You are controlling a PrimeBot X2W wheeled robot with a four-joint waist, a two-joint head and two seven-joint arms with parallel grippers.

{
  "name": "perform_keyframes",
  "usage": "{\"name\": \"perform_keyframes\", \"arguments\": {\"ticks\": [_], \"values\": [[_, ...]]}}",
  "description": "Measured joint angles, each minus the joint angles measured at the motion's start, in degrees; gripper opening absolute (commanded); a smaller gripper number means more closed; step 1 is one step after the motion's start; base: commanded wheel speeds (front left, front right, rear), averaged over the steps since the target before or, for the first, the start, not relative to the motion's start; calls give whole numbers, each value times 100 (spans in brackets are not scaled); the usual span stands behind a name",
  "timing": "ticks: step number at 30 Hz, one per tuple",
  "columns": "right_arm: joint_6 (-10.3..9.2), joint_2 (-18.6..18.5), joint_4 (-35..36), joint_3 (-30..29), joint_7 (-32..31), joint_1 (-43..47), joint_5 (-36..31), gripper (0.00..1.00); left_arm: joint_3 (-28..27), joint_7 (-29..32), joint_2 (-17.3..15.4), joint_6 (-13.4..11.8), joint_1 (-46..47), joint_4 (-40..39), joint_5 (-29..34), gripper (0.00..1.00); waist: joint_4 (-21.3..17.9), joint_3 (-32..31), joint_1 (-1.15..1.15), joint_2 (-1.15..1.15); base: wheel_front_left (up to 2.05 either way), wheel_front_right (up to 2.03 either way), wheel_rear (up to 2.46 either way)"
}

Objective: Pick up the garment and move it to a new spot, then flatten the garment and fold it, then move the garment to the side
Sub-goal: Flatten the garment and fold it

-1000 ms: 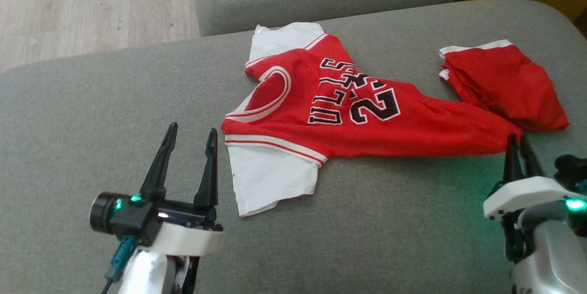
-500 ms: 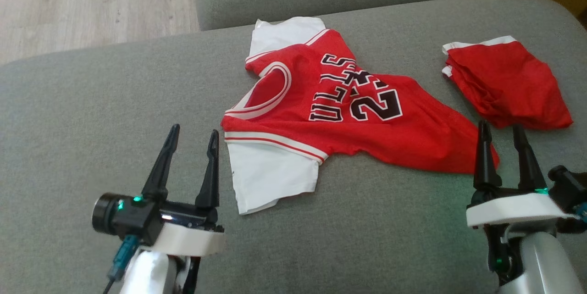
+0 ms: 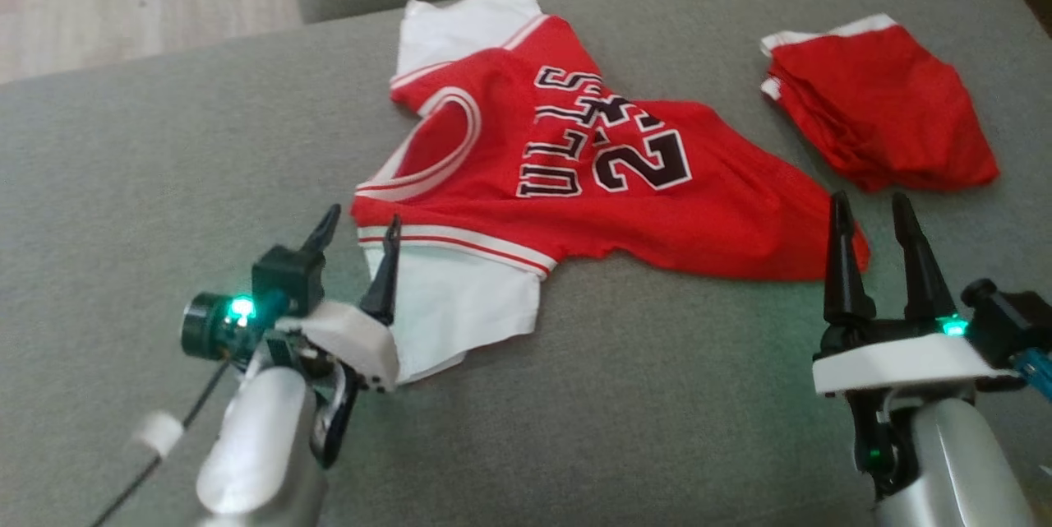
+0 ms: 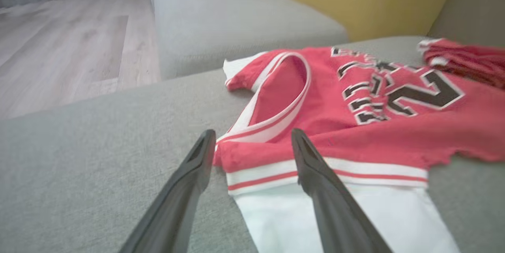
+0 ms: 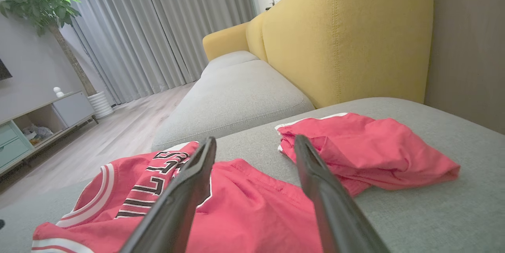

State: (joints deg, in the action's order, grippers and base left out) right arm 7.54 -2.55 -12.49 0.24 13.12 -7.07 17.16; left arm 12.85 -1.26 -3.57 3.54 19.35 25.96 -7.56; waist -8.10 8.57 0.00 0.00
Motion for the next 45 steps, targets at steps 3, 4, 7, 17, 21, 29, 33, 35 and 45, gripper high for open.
{"name": "perform_keyframes", "arguments": {"ticks": [3, 4, 7, 17, 21, 29, 33, 35, 45], "values": [[0, -1, 29, 75, 0, -104, 2, 100, -68, 315, -116, -160, 435, 670, 55, 100, -179, 174, 0, 0, 0, 0, 0], [0, -1, 42, 93, 1, -123, 11, 100, -94, 332, -157, -205, 527, 825, 60, 100, -225, 215, 0, 0, 0, 0, 0], [0, -1, 45, 130, 2, -172, 53, 100, -193, 321, -245, -263, 744, 1214, 57, 100, -344, 325, 0, 0, 0, 0, 0], [0, -1, 8, 164, 9, -190, 49, 100, -264, 280, -259, 11, 1167, 2142, -214, 0, -517, 425, 0, 0, 0, 0, 0], [0, -1, -11, 171, 9, -224, 47, 100, -246, 215, -260, 100, 1267, 2321, -260, 0, -512, 407, 0, 0, 0, 0, 0], [0, -1, -31, 169, 52, -261, -9, 100, -396, -572, -533, -126, 1262, 2424, -313, 0, -355, 325, -1, 0, 0, 0, 0], [0, -1, -53, 187, 37, -260, -11, 100, -402, -778, -576, -207, 1232, 2392, -313, 0, -198, 268, 0, 0, 0, 0, 0], [0, -1, -81, 193, -12, -255, -12, 100, -403, -800, -599, -230, 1186, 2360, -314, 0, -113, 225, -1, 0, 0, 0, 0], [0, -2, -222, 166, -114, -201, -68, 100, -389, -1155, -612, -205, 805, 1670, -455, 100, 412, 35, -1, 0, 0, 0, 0]]}}
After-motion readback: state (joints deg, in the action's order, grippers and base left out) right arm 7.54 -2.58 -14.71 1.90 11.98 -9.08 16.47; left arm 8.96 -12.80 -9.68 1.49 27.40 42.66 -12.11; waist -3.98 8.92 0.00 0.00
